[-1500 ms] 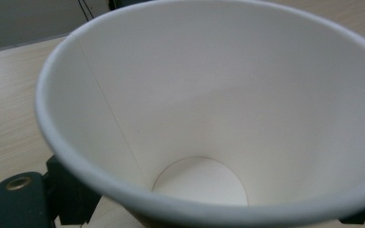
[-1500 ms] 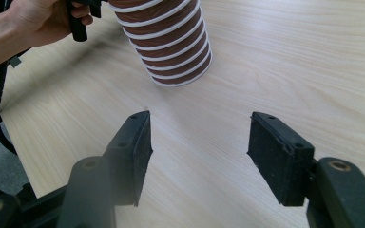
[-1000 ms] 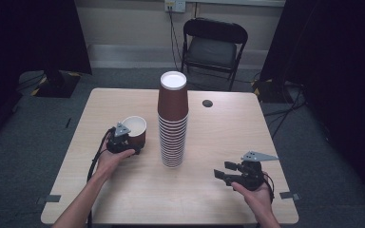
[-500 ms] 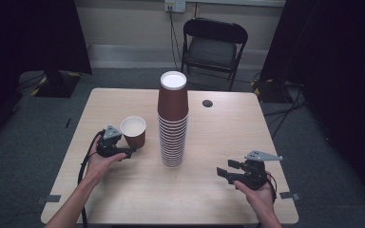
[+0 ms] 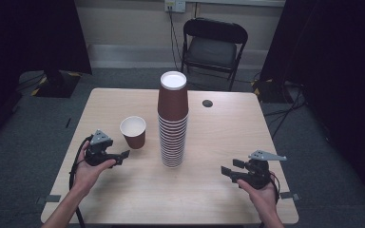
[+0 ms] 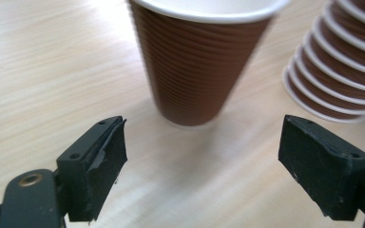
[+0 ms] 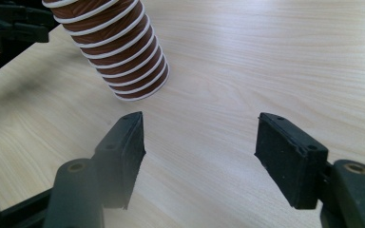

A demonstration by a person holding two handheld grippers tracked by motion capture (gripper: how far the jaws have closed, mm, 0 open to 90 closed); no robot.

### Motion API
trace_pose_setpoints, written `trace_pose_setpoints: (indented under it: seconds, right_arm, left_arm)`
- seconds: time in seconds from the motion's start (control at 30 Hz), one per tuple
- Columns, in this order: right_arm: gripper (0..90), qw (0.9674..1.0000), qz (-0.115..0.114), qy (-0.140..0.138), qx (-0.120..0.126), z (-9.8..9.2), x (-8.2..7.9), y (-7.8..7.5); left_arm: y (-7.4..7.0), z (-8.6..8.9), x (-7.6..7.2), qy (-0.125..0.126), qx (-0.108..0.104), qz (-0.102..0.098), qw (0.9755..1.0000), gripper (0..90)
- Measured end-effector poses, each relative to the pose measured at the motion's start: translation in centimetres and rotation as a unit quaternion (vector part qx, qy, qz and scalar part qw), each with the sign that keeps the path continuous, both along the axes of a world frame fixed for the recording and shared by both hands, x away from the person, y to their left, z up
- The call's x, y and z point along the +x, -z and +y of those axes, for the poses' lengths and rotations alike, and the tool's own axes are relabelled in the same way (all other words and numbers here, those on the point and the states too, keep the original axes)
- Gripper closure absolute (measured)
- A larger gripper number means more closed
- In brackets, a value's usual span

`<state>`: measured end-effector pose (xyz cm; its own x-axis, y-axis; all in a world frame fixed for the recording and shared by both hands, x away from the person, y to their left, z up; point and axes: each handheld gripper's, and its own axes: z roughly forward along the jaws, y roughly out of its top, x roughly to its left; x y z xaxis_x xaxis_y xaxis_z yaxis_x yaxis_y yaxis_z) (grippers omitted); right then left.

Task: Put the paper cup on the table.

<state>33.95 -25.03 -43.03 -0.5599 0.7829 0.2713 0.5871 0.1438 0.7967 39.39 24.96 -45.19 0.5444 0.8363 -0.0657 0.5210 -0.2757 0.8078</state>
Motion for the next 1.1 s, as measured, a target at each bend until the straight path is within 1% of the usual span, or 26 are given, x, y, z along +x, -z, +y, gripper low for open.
trace_pose_setpoints:
  seconds: [0.03, 0.07, 0.1, 0.13, 0.17, 0.2, 0.23, 0.27, 0.3, 0.33, 0.37, 0.43, 0.47, 0.5, 0.53, 0.63, 0.67, 0.7, 0.73, 0.8, 0.9, 0.93, 0.97, 1.0, 1.07, 1.1]
  right_arm:
    - [33.6, 1.0000, 0.000, 0.000, 0.000, 0.0, 0.0, 0.0]
    - [33.6, 1.0000, 0.000, 0.002, 0.000, -0.1, 0.0, 0.0]
    - [33.6, 1.0000, 0.000, 0.002, 0.000, -0.1, 0.0, 0.0]
    - [33.6, 1.0000, 0.001, 0.002, -0.001, -0.2, 0.0, 0.1]
    - [33.6, 1.0000, 0.002, 0.003, -0.001, -0.3, 0.0, 0.1]
    - [33.6, 1.0000, 0.003, 0.004, -0.001, -0.3, 0.0, 0.3]
    - [33.6, 1.0000, 0.003, 0.004, -0.001, -0.3, 0.0, 0.3]
    - [33.6, 1.0000, 0.003, 0.006, -0.007, -0.4, 0.0, 0.5]
    - [33.6, 1.0000, 0.002, 0.006, -0.007, -0.5, 0.0, 0.5]
    - [33.6, 0.9999, 0.005, 0.008, -0.007, -0.5, 0.0, 0.6]
    - [33.6, 0.9999, 0.005, 0.008, -0.007, -0.5, 0.0, 0.6]
    - [33.6, 0.9999, 0.006, 0.011, -0.004, -0.6, 0.0, 0.6]
    - [33.6, 0.9999, 0.007, 0.010, -0.002, -0.7, 0.1, 0.7]
    - [33.6, 0.9999, 0.007, 0.010, -0.002, -0.7, 0.1, 0.7]
    - [33.5, 0.9999, 0.006, 0.010, -0.004, -0.7, 0.1, 0.8]
    - [33.3, 0.9999, 0.007, 0.011, -0.005, -0.7, 0.0, 0.8]
    - [33.3, 0.9999, 0.007, 0.010, -0.004, -0.8, 0.0, 0.8]
    - [33.3, 0.9999, 0.007, 0.010, -0.004, -0.8, 0.0, 0.8]
    - [33.2, 0.9999, 0.006, 0.015, -0.002, -1.0, 0.0, 0.8]
    - [32.5, 0.9998, 0.004, 0.018, -0.005, -1.1, 0.0, 0.9]
    - [31.8, 0.9998, 0.001, 0.019, -0.010, -1.2, -0.1, 1.0]
    - [30.4, 0.9997, 0.001, 0.018, -0.016, -1.1, -0.2, 1.3]
    - [29.9, 0.9997, 0.002, 0.019, -0.018, -1.1, -0.1, 1.4]
    - [29.7, 0.9996, 0.003, 0.020, -0.021, -1.0, -0.1, 1.5]
    - [27.6, 0.9993, 0.001, 0.021, -0.031, -1.0, 0.0, 1.7]
    - [27.6, 0.9993, 0.001, 0.021, -0.031, -1.0, 0.0, 1.7]
  left_arm:
    - [-0.1, -0.1, -0.3, 0.003, 0.001, -0.001, 1.0000, 16.1]
    - [-0.5, -0.4, -1.0, 0.009, 0.009, -0.013, 0.9998, 16.1]
    - [-0.5, -0.4, -1.0, 0.009, 0.009, -0.013, 0.9998, 16.1]
    - [-0.7, -0.5, -1.4, 0.010, 0.016, -0.022, 0.9996, 16.1]
    - [-0.9, -0.5, -1.8, 0.009, 0.011, -0.026, 0.9996, 16.1]
    - [-1.2, -0.5, -2.4, 0.006, 0.009, -0.019, 0.9997, 16.1]
    - [-1.2, -0.5, -2.4, 0.006, 0.009, -0.019, 0.9997, 16.1]
    - [-1.3, -0.4, -2.9, 0.003, 0.009, -0.023, 0.9997, 16.1]
    - [-1.4, -0.3, -3.7, 0.001, 0.007, -0.017, 0.9998, 16.1]
    - [-1.5, -0.3, -4.1, -0.002, -0.002, -0.014, 0.9999, 16.1]
    - [-1.5, -0.3, -4.1, -0.002, -0.002, -0.014, 0.9999, 16.1]
    - [-1.6, -0.3, -5.1, 0.002, -0.005, -0.008, 1.0000, 16.0]
    - [-1.4, -0.5, -6.1, 0.013, -0.001, -0.012, 0.9999, 15.8]
    - [-1.4, -0.5, -6.1, 0.013, -0.001, -0.012, 0.9999, 15.7]
    - [-1.1, -0.7, -6.7, 0.013, -0.004, -0.004, 0.9999, 15.6]
    - [-0.7, -1.0, -7.6, 0.012, -0.003, 0.015, 0.9998, 15.7]
    - [-0.6, -0.9, -8.0, 0.018, 0.003, 0.014, 0.9997, 15.7]
    - [-0.6, -0.9, -8.0, 0.018, 0.003, 0.014, 0.9997, 15.8]
    - [-0.3, -0.8, -8.5, 0.011, 0.002, 0.007, 0.9999, 15.6]
    - [0.0, -0.5, -8.5, 0.010, -0.001, 0.012, 0.9999, 15.7]
    - [0.4, -0.2, -8.5, 0.008, 0.008, 0.010, 0.9999, 15.7]
    - [0.8, 0.0, -8.3, 0.005, 0.015, 0.015, 0.9998, 15.6]
    - [0.8, 0.0, -8.3, 0.005, 0.015, 0.015, 0.9998, 15.7]
    - [1.1, -0.1, -8.3, 0.001, 0.015, 0.021, 0.9997, 15.7]
    - [1.2, -0.1, -8.3, 0.004, 0.016, 0.021, 0.9996, 15.7]
    - [1.2, -0.1, -8.3, 0.004, 0.016, 0.021, 0.9996, 15.7]
